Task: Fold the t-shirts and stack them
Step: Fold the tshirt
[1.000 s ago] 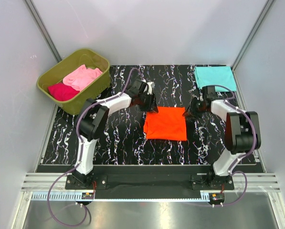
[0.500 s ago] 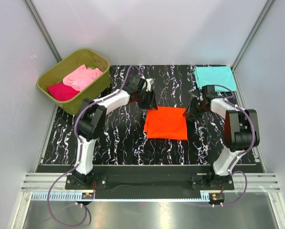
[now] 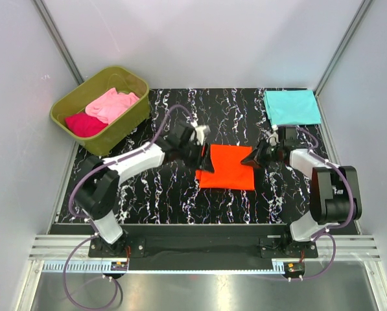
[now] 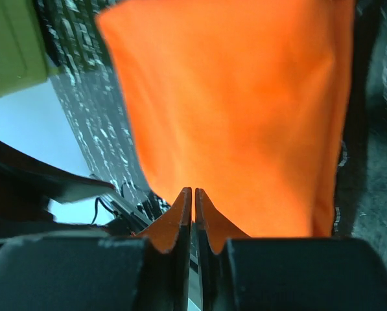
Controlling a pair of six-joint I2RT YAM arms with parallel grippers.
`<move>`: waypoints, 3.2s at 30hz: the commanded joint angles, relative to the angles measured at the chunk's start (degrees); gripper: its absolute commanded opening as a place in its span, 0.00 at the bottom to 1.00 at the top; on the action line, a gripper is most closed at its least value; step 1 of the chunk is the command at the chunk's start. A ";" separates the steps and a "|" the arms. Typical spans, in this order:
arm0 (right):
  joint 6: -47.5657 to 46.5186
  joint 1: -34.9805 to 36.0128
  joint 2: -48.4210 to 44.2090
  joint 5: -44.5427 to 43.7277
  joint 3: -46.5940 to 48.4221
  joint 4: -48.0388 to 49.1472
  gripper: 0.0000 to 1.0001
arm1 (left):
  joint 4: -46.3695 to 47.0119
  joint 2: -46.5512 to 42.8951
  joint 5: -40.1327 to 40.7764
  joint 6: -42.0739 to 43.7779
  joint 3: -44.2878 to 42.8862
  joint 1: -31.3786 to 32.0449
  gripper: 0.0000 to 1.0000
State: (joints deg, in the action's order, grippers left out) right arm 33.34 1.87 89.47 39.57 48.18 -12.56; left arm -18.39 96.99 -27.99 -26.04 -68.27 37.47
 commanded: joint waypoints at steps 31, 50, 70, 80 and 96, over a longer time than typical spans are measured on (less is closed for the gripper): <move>-1.44 0.06 -5.72 -16.28 -3.53 -5.81 0.57 | 7.84 3.73 3.99 1.17 4.81 -2.49 0.56; 4.89 0.06 -4.57 -14.17 -13.91 4.47 0.54 | 16.02 6.54 -5.14 -5.59 5.25 -3.63 0.11; 6.03 0.15 -5.89 -13.73 -14.08 4.65 0.53 | 22.34 7.95 -7.95 -12.27 12.81 -5.66 0.36; 7.26 0.06 -5.97 -13.38 -15.22 5.70 0.53 | 28.59 11.91 -11.74 -17.55 16.76 -6.71 0.12; 2.00 0.15 -9.50 -19.62 -5.30 -8.71 0.58 | 1.96 2.58 0.57 -7.53 2.01 -7.59 0.55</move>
State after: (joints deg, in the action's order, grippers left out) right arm 37.39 1.85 80.51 21.74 40.29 -19.25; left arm -13.47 101.01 -29.71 -35.73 -61.69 30.09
